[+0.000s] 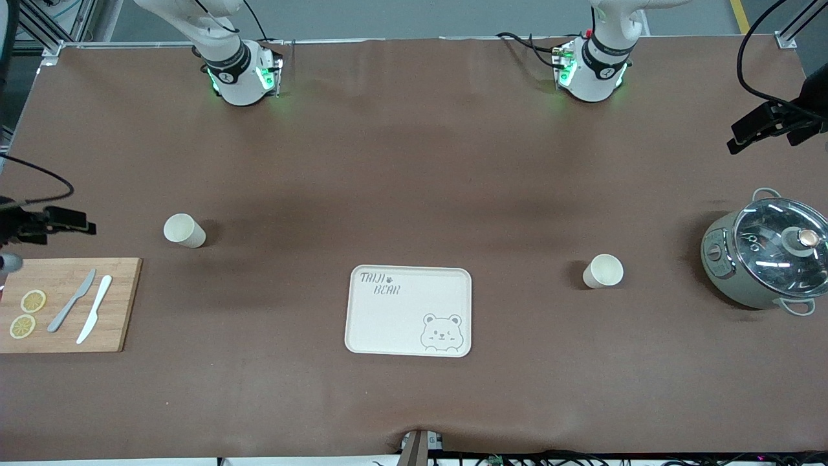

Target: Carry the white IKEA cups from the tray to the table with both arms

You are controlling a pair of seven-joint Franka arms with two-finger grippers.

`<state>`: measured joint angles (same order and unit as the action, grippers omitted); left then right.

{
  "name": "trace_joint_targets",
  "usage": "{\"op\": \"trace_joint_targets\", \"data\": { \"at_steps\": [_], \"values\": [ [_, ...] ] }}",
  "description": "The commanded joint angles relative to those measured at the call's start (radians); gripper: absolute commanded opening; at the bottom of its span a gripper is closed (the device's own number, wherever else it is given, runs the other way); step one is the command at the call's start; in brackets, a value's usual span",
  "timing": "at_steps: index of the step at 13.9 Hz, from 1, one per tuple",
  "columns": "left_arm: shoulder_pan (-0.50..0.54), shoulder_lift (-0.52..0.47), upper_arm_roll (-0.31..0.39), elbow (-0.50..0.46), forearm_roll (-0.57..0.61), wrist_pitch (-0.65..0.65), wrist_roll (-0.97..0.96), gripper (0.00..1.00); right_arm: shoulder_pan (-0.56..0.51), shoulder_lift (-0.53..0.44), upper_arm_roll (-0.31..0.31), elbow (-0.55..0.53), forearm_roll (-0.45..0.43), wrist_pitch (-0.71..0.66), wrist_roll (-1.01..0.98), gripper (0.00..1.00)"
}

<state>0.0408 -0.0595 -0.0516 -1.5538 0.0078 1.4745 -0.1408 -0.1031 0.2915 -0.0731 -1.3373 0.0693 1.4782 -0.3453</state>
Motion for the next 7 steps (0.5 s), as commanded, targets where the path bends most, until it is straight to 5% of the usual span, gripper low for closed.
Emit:
{"op": "trace_joint_targets", "data": {
  "at_steps": [1,7],
  "values": [
    [0.005,-0.002,-0.007,-0.002,-0.014,0.010,-0.003,1.00,0.003,-0.116,0.003,-0.026,-0.006,-0.076,0.002,1.00],
    [0.010,-0.017,-0.030,-0.008,-0.012,0.007,-0.005,1.00,0.003,-0.262,0.001,-0.060,-0.006,-0.182,0.088,1.00]
  ]
}}
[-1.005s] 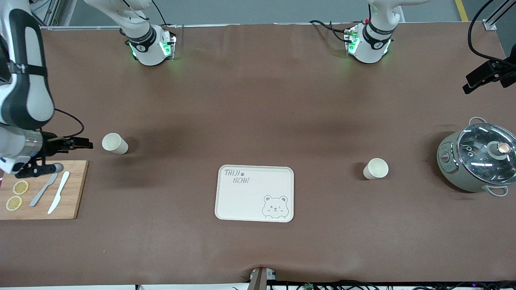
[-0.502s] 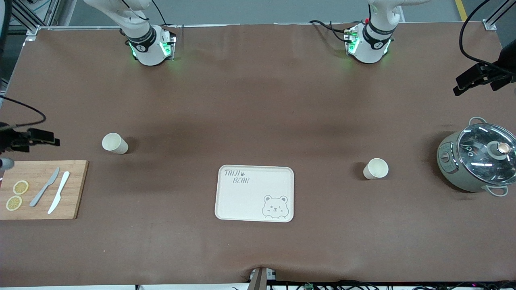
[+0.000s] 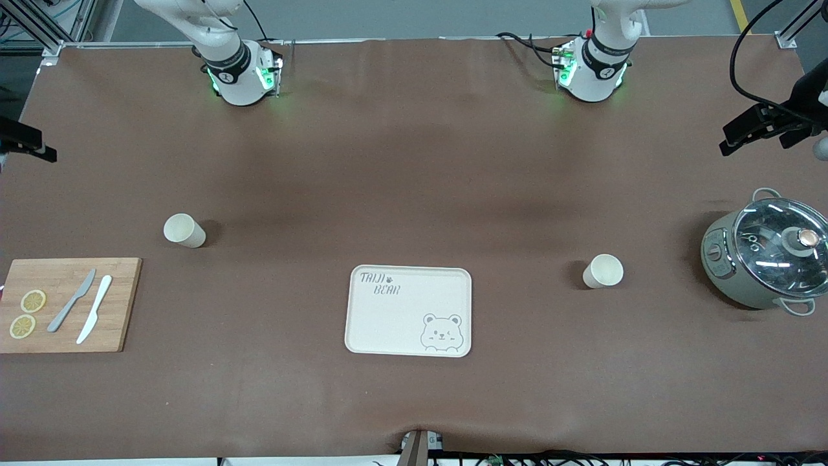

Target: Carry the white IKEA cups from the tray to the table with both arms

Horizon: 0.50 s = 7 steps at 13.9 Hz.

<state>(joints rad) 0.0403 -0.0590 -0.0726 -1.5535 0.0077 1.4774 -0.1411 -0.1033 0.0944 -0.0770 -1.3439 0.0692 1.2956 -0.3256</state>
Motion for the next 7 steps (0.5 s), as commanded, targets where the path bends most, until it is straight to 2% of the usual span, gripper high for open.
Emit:
{"op": "trace_joint_targets", "data": {
  "at_steps": [1,7],
  "values": [
    [0.010,-0.018,-0.009,-0.007,-0.012,-0.003,-0.020,1.00,0.005,-0.087,0.006,-0.069,-0.008,-0.001,0.141,1.00],
    [0.013,-0.019,-0.019,-0.011,-0.012,-0.003,-0.035,1.00,0.054,-0.177,0.037,-0.132,-0.035,0.013,0.171,1.00]
  ]
}}
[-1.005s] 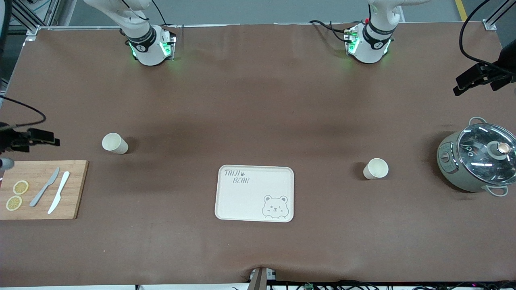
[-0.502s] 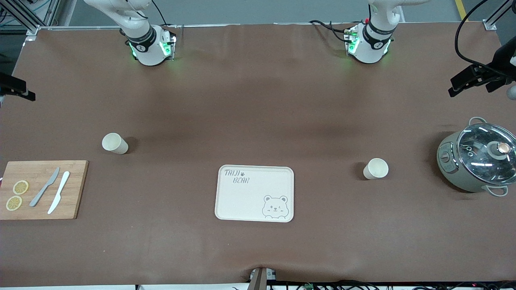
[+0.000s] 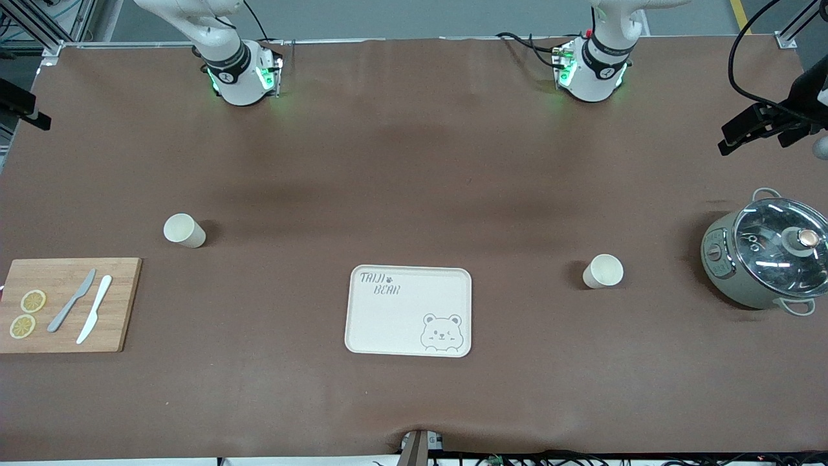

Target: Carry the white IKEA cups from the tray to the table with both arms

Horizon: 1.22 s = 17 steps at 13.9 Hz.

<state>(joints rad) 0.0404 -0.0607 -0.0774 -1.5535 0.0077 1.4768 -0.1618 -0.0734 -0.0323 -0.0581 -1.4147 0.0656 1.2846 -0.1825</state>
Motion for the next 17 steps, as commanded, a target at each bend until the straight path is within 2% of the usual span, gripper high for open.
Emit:
{"op": "trace_joint_targets", "data": {
  "at_steps": [1,4,15,17],
  "values": [
    [0.013,-0.019,-0.015,-0.011,-0.012,-0.003,-0.015,1.00,0.026,-0.049,0.021,-0.063,-0.043,0.033,0.029,1.00],
    [0.013,-0.019,-0.015,-0.011,-0.014,-0.003,-0.001,1.00,0.052,-0.044,0.046,-0.064,-0.067,0.048,0.031,1.00],
    [0.016,-0.027,-0.015,-0.016,-0.014,0.025,0.027,1.00,0.017,-0.043,0.040,-0.066,-0.073,0.064,0.034,1.00],
    [0.016,-0.025,-0.015,-0.013,-0.014,0.025,0.025,1.00,0.015,-0.043,0.040,-0.069,-0.072,0.064,0.128,1.00]
  ]
}}
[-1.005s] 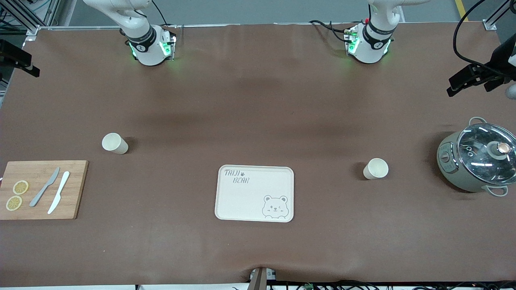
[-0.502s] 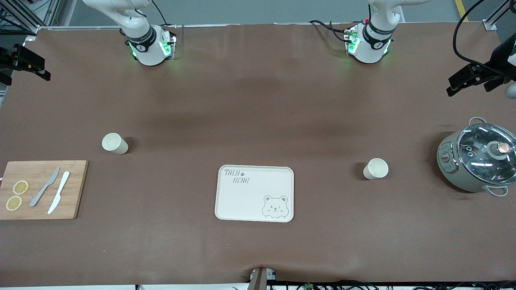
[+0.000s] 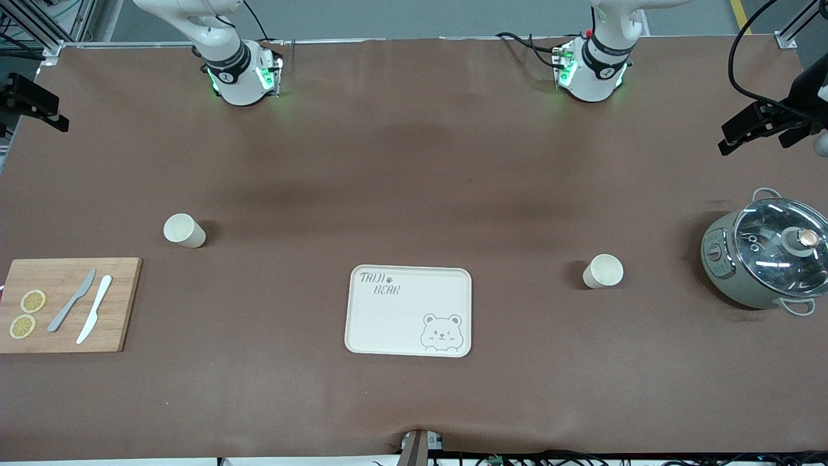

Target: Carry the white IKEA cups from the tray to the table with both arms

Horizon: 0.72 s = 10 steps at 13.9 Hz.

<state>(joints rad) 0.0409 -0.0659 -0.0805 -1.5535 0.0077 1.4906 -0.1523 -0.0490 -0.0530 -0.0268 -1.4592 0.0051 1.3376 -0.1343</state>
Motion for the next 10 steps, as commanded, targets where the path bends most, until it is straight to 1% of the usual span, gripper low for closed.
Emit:
{"op": "trace_joint_targets", "data": {
  "at_steps": [1,10],
  "values": [
    [0.017,-0.020,-0.010,-0.013,-0.014,0.011,0.017,1.00,-0.005,-0.022,0.010,-0.026,-0.011,0.014,0.150,1.00],
    [0.014,-0.009,-0.010,-0.010,-0.012,0.005,0.016,1.00,-0.002,-0.019,0.011,-0.023,-0.011,0.011,0.168,1.00]
  ]
}}
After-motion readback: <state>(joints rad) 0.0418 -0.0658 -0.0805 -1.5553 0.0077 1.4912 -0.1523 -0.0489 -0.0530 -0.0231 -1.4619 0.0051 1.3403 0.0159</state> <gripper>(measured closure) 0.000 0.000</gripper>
